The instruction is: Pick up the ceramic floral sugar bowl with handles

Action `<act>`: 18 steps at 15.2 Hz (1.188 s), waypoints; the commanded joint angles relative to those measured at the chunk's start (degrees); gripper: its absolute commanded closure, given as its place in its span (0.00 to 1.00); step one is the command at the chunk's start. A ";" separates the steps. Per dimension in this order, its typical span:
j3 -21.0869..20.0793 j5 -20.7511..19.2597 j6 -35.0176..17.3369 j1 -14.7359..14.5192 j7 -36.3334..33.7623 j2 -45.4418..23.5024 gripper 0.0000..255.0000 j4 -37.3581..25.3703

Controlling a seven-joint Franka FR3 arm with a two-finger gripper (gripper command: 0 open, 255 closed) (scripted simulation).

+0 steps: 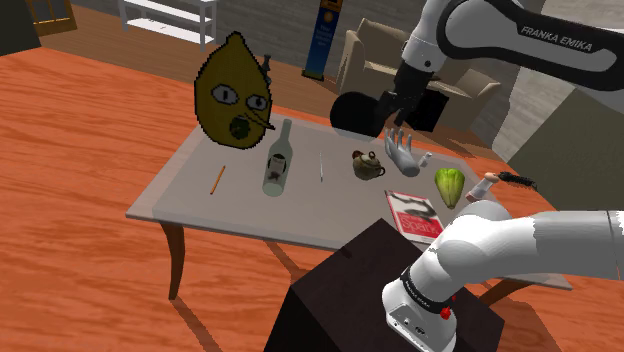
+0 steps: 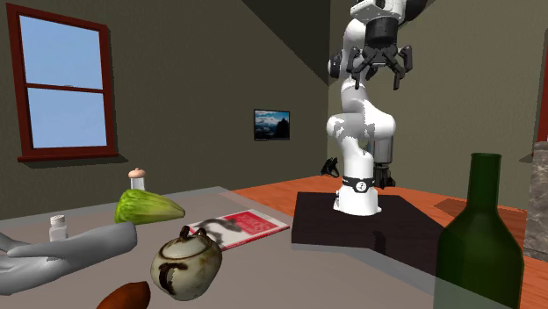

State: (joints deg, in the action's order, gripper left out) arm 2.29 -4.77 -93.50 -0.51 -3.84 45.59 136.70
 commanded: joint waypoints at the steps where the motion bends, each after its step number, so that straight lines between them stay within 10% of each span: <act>1: 0.00 0.00 0.00 0.00 0.00 0.00 0.00 0.00; 18: 19.54 -6.43 -23.05 4.22 19.27 -21.16 0.00 0.19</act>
State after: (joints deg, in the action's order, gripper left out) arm 20.55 -11.25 -114.77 3.62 14.05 26.43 137.23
